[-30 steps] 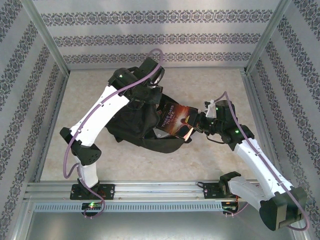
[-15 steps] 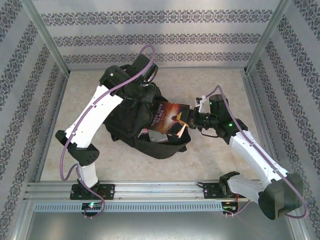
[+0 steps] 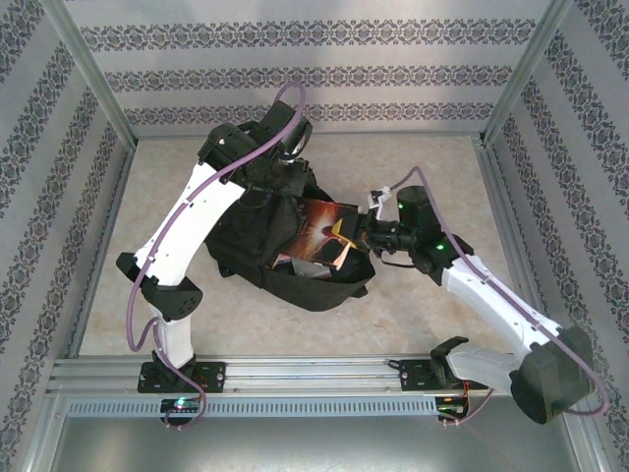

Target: Pack the student bag

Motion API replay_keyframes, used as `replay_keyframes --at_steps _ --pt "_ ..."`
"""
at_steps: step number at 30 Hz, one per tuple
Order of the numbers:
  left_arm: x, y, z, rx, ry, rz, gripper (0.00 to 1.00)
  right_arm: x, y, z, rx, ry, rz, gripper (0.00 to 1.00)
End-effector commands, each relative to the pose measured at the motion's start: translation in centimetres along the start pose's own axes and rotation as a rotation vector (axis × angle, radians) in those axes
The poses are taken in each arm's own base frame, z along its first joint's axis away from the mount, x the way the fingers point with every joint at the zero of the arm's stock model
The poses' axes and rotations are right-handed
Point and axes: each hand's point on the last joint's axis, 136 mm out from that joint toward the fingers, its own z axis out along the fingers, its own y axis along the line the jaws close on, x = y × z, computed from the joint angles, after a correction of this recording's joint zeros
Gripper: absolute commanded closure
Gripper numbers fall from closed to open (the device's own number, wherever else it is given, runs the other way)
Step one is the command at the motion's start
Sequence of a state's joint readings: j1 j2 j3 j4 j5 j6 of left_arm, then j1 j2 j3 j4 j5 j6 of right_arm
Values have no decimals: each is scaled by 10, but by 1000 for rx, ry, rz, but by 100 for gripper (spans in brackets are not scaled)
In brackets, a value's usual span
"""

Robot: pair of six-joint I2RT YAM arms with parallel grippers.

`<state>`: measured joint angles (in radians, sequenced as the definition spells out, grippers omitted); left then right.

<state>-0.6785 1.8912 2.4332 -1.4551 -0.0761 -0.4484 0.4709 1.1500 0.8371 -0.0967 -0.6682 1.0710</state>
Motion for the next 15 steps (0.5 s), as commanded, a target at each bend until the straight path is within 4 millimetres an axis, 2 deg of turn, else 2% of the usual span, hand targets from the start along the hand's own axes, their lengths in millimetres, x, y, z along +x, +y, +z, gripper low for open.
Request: replay_keyframes --at_steps 1,4,7,13,15 --pt "-27 -4 -27 56 -123 -32 100 -20 1 11 0 -120 -78 100" --pt "-27 -8 -29 79 -118 -41 100 -29 -22 19 55 -189 -73 100" --pt "-26 -13 -29 108 -111 -55 100 -34 -31 30 64 -210 -93 100" --pt "-25 -22 -25 155 -89 -84 100 -22 -5 76 -17 -122 -176 100" --pt "-25 -27 -22 173 -81 -97 100 -19 -4 91 -8 -104 -177 100"
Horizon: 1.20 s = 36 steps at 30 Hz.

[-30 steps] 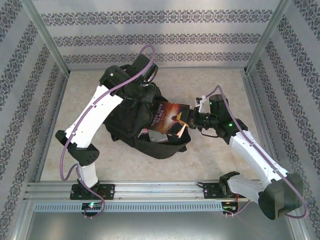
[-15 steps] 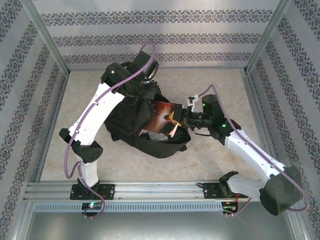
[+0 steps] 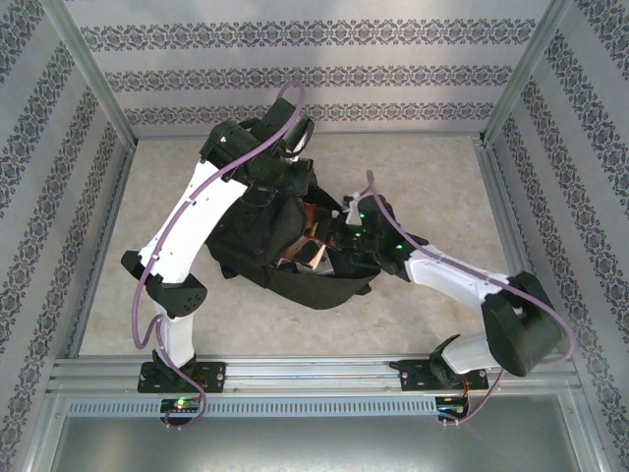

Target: Pack the student bag

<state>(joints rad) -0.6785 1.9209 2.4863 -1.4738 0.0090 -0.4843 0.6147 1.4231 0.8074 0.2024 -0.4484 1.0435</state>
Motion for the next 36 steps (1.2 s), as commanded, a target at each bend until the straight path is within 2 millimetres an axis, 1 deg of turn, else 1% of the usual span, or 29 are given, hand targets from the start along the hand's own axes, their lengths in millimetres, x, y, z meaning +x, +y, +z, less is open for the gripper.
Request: replay_keyframes --at_steps 1,4,9,10,11,12,13,14,16,19,21,23,25,27,29,32,33,34,36 --pt "-27 -16 -21 107 -114 -60 100 -12 36 19 -86 -45 -79 100" --pt "-30 -20 -18 120 -119 -70 100 -16 30 41 -82 -53 -39 96" --pt "-31 -24 -11 134 -115 -79 100 -15 45 80 -139 10 -41 91" --pt "-33 -23 -10 128 -119 -79 100 -14 45 88 -147 24 -30 87" --pt "-34 -22 -10 123 -125 -79 100 -12 43 93 -150 34 -18 81" --pt "-35 -21 -9 116 -130 -76 100 -11 41 96 -150 41 -6 71" --pt "-36 -20 -9 109 -136 -71 100 -9 42 96 -155 48 -7 63" --pt "-37 -18 -8 97 -138 -67 100 -7 43 94 -157 52 -13 57" --pt "-35 -13 -5 73 -132 -51 100 -10 44 81 -151 33 -39 47" --pt "-31 -7 2 40 -111 -44 100 -14 43 55 -144 6 -74 35" --pt "-30 -4 6 30 -105 -43 100 -12 41 38 -134 4 -95 31" --pt "-30 -3 8 25 -105 -42 100 -7 36 23 -121 8 -108 30" --pt "-29 -2 12 22 -104 -43 100 -1 21 8 -86 6 -88 31" --pt "-28 -3 16 26 -100 -48 100 -1 6 -9 -66 -25 -61 34" --pt "-25 -4 24 33 -90 -56 100 -1 -8 -28 -46 -74 -35 40" --pt "-18 -10 41 69 -63 -71 100 -3 -19 -60 -24 -152 -42 52" --pt "-17 -12 46 82 -54 -77 99 -2 -21 -67 -19 -167 -49 56" --pt "-14 -15 55 92 -39 -84 96 -2 -23 -75 -10 -181 -55 59" --pt "-12 -20 68 112 -13 -94 87 3 -21 -87 -12 -192 -83 60"
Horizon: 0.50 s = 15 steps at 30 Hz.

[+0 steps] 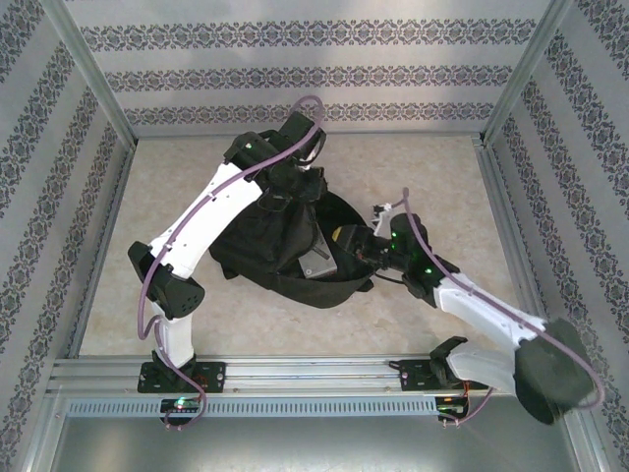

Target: Pack the student bag

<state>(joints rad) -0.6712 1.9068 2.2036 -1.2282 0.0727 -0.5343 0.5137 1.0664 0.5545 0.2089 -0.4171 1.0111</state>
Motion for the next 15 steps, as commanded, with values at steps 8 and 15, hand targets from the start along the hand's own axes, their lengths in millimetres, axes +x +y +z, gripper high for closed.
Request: replay_keyframes --at_steps 8,15 --pt "-26 1 -21 24 -126 -40 39 33 -5 -42 143 114 -235 60" --pt "-6 35 -54 10 -189 -127 31 57 21 -39 151 239 -425 53"
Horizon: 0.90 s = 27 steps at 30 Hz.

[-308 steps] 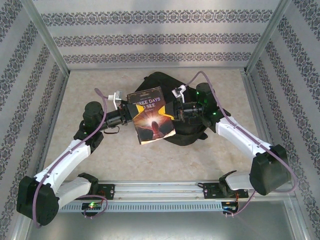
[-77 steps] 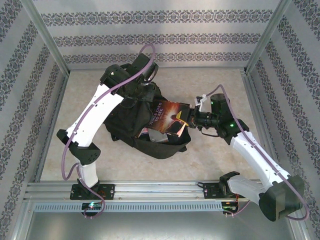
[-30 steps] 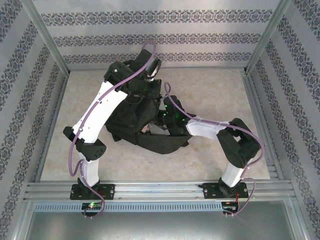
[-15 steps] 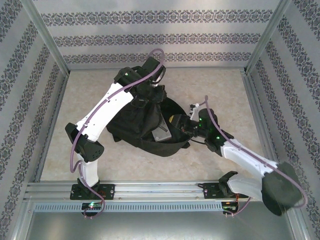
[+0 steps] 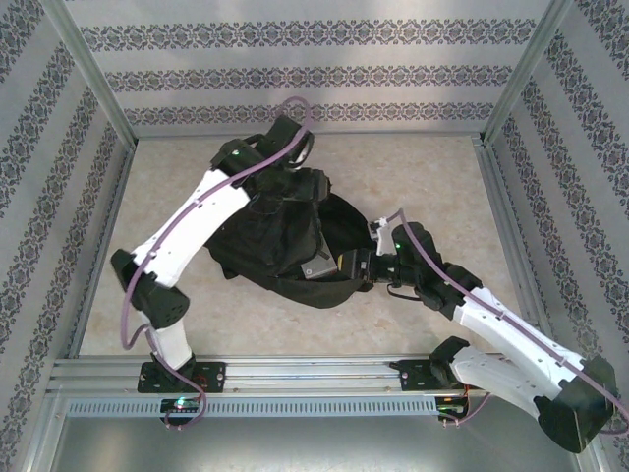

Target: Pack the student bag

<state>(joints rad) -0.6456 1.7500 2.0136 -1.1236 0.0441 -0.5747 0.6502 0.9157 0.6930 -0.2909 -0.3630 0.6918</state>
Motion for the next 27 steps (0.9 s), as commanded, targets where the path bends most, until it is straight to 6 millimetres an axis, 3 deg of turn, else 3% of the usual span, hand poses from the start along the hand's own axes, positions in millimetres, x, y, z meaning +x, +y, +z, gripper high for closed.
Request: replay_keyframes --at_steps 1,4,10,16,24,27 --pt "-10 22 -34 12 -117 -90 30 4 16 -3 27 46 -172 53" --pt "-2 30 -40 81 -136 -136 24 6 31 -1 7 48 -267 51" --pt "6 37 -50 150 -183 -152 16 8 44 14 -1 106 -307 50" --pt "19 70 -54 99 -190 -267 14 8 49 29 3 158 -305 49" --pt "75 129 -36 -79 -94 -534 14 29 49 62 38 353 -263 49" --pt "99 142 -27 -120 -34 -605 14 38 51 71 45 398 -261 50"
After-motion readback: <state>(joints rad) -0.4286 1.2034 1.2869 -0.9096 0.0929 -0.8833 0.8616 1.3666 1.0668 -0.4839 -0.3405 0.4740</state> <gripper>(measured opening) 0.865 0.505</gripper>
